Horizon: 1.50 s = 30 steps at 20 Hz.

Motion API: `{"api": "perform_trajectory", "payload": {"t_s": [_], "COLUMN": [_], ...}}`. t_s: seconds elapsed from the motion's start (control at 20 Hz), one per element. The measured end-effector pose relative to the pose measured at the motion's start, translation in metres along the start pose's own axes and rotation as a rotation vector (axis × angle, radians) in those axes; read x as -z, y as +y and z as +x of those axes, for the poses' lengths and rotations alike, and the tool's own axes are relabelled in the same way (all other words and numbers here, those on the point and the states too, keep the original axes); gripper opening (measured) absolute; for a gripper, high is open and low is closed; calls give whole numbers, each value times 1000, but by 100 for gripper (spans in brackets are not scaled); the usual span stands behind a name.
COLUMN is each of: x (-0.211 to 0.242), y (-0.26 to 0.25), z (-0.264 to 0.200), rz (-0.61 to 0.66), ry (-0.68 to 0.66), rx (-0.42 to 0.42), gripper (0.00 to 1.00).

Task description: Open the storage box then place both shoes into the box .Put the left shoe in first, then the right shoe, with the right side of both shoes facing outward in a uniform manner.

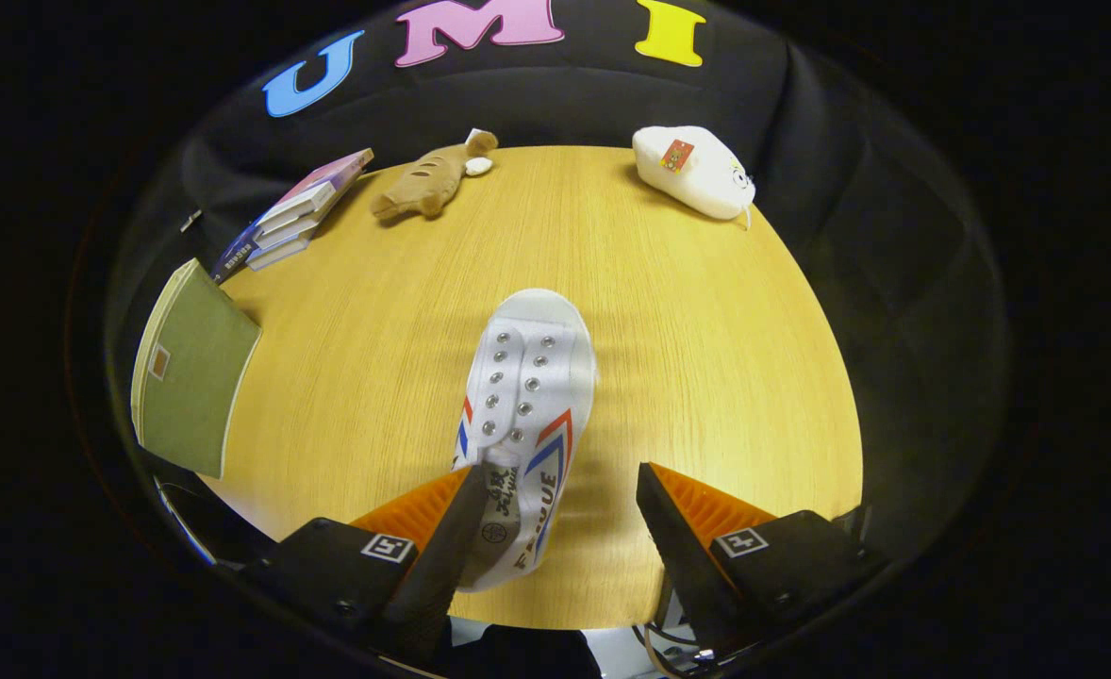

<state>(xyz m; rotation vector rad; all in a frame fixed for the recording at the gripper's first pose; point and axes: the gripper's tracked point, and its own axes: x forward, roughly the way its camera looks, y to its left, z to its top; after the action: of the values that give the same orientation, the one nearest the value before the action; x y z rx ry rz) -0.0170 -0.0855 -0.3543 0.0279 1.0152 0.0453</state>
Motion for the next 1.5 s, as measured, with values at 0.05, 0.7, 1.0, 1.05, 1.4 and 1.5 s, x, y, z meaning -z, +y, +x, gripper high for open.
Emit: {"api": "perform_trajectory", "payload": {"t_s": [0.05, 0.7, 1.0, 1.05, 1.4, 1.5], "x": [0, 5, 4, 4, -11, -24], "y": [0, 7, 1, 3, 62, 87], "z": [5, 36, 35, 35, -2, -21], "rz": [-3, 55, 131, 127, 96, 93], "ry": [4, 84, 72, 72, 21, -1], "rx": [-7, -83, -92, -100, -187, -223], "gripper": [99, 41, 9, 9, 8, 8]}}
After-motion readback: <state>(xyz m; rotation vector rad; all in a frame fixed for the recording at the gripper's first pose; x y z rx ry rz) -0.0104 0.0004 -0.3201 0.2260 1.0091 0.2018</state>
